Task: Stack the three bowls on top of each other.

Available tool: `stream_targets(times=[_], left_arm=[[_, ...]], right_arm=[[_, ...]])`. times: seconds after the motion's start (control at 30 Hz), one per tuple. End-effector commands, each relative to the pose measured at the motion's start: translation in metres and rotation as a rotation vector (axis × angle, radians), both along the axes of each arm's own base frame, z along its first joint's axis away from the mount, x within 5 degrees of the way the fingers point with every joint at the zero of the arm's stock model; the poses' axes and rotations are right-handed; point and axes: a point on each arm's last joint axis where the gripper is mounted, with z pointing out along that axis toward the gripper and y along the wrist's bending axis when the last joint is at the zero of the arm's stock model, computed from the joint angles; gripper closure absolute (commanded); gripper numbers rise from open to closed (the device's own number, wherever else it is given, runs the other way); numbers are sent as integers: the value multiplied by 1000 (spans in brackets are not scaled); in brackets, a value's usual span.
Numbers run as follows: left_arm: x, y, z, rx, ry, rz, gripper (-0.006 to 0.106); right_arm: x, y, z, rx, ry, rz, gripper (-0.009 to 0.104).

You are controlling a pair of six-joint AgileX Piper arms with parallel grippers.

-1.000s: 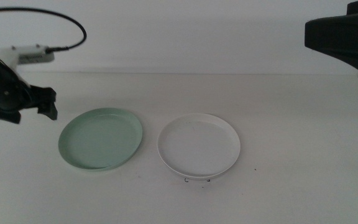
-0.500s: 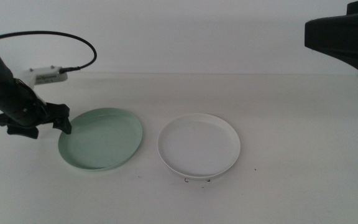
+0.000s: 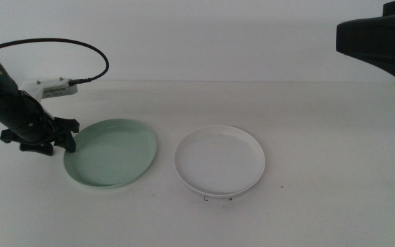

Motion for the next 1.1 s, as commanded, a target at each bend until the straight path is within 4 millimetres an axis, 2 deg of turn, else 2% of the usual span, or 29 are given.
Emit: stream_targets(times=[0.0,0.2,0.27,0.33,0.47,0.53,0.6,0.7,0.83,0.93,1.07], left_arm=[[-2,-3,-8,-27,43,-3,57],[-3,-3,-7,-29,47,-5,102],[-5,-3,-2,-29,54,-17,102],[-8,-3,14,-30,38,-23,102],[-21,-8,67,-38,-46,-15,102],[-30,-22,94,-51,-87,-35,102],[-33,-43,111,-53,-118,-82,102],[-30,-87,123,-56,-140,-164,102],[-22,-142,117,-62,-128,-264,102],[-15,-176,110,-73,-129,-323,102],[-9,-204,99,-74,-125,-368,102]], right_arm=[[0,0,0,2,-10,-3,2],[0,0,0,2,-10,-3,2],[0,0,0,2,-10,-3,2],[0,0,0,2,-10,-3,2],[0,0,0,2,-10,-3,2],[0,0,0,2,-10,-3,2],[0,0,0,2,-10,-3,2],[0,0,0,2,-10,-3,2],[0,0,0,2,-10,-3,2],[0,0,0,2,-10,-3,2],[0,0,0,2,-10,-3,2]])
